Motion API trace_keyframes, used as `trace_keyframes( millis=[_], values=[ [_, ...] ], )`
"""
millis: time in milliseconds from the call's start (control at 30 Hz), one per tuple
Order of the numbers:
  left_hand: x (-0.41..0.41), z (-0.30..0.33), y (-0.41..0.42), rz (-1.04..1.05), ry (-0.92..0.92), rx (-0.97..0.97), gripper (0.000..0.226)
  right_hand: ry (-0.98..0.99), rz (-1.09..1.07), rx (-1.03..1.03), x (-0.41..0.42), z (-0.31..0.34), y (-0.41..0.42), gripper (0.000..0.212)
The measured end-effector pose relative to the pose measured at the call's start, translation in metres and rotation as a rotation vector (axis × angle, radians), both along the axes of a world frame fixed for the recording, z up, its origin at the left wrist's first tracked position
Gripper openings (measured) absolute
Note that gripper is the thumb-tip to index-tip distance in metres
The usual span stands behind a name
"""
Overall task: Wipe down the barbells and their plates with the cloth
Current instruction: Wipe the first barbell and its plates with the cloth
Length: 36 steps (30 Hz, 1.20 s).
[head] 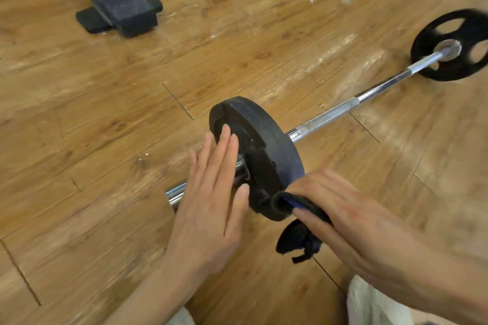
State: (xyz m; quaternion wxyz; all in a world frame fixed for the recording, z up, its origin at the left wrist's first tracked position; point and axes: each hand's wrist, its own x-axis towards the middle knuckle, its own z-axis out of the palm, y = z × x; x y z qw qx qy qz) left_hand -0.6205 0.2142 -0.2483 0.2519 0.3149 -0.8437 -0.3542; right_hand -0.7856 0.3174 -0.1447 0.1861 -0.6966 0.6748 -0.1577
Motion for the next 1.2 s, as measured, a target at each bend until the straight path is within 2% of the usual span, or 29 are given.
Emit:
trace_keyframes(
  millis=[233, 300, 400, 667, 900, 1100, 1200],
  values=[
    [-0.026, 0.011, 0.007, 0.0, -0.005, -0.082, 0.069, 0.047, -0.064, -0.06, -0.058, -0.018, 0.02, 0.036],
    [-0.03, 0.013, 0.009, 0.015, -0.016, -0.103, 0.069, -0.004, -0.104, -0.074, -0.07, -0.035, 0.021, 0.039],
    [-0.039, 0.013, 0.011, 0.037, -0.039, -0.133, 0.068, -0.095, -0.12, -0.087, -0.082, -0.058, 0.019, 0.034],
    [-0.067, 0.017, 0.013, 0.057, -0.222, -0.278, 0.069, -0.287, -0.143, -0.14, -0.107, -0.121, 0.014, 0.028],
    [-0.087, 0.023, 0.018, 0.149, -0.347, -0.359, 0.07, -0.394, -0.132, -0.258, -0.124, -0.139, -0.003, 0.029],
    [-0.103, 0.025, 0.023, 0.277, -0.501, -0.438, 0.071, -0.331, -0.11, -0.408, -0.123, -0.133, -0.051, 0.036],
    [-0.106, 0.029, 0.023, 0.297, -0.559, -0.43, 0.069, -0.218, -0.124, -0.412, -0.114, -0.145, -0.076, 0.042]
  ],
)
